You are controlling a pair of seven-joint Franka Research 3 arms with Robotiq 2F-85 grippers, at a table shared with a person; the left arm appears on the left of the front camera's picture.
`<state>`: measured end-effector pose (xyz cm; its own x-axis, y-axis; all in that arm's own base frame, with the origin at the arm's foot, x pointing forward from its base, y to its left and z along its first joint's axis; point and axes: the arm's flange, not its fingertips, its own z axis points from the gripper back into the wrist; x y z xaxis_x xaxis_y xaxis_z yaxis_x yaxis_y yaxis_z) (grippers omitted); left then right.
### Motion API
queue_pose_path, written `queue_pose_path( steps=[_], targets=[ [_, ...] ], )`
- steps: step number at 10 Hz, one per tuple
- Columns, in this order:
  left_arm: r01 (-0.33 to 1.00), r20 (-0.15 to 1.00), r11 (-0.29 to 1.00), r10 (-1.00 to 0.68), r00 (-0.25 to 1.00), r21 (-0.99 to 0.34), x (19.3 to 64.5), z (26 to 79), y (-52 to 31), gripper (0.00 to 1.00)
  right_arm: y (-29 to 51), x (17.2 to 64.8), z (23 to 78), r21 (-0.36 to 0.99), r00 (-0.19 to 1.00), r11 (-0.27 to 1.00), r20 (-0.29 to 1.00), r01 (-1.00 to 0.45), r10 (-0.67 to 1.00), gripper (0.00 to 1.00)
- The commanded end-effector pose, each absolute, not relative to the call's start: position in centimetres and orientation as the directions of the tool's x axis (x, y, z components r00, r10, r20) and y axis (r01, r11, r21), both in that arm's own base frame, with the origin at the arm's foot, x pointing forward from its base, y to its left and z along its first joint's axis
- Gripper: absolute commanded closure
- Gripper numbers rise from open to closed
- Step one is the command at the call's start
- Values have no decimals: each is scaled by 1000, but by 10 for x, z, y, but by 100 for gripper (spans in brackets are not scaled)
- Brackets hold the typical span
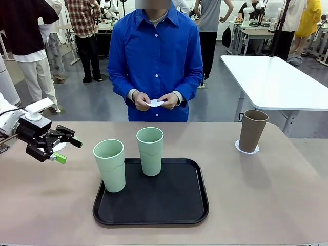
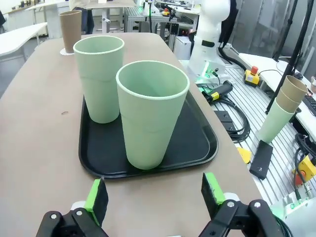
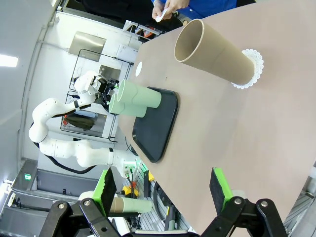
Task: Place coasters on the table and set cups on them.
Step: Take one Reusable plastic cup from the Flat Tray and place it on a coaster set by the human.
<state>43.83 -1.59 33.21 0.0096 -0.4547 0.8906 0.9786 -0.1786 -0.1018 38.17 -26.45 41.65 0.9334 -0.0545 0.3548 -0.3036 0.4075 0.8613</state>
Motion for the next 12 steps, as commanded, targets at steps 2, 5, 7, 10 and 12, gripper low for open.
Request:
queue_pose_path(
  steps=[2,5,7,10,12],
  targets=[
    [976,889,-176,-456,32,-126,439,335,-13,0,-264,381,418,857,936,420,348,-298,-48,0],
    [967,949,-252,-297,-109,32,423,315,-19,0,-264,381,418,857,936,420,348,-298,-48,0],
    [971,953,-234,-282,-112,45,416,305,-22,0,-264,381,418,857,936,420,348,-298,-48,0],
    [987,969,-159,-244,-34,-5,425,292,-32,0,-264,381,418,857,936,420,348,-298,-48,0],
    [988,976,-155,-215,-31,-2,428,287,-45,0,-264,381,418,857,936,420,348,-298,-48,0]
  ],
)
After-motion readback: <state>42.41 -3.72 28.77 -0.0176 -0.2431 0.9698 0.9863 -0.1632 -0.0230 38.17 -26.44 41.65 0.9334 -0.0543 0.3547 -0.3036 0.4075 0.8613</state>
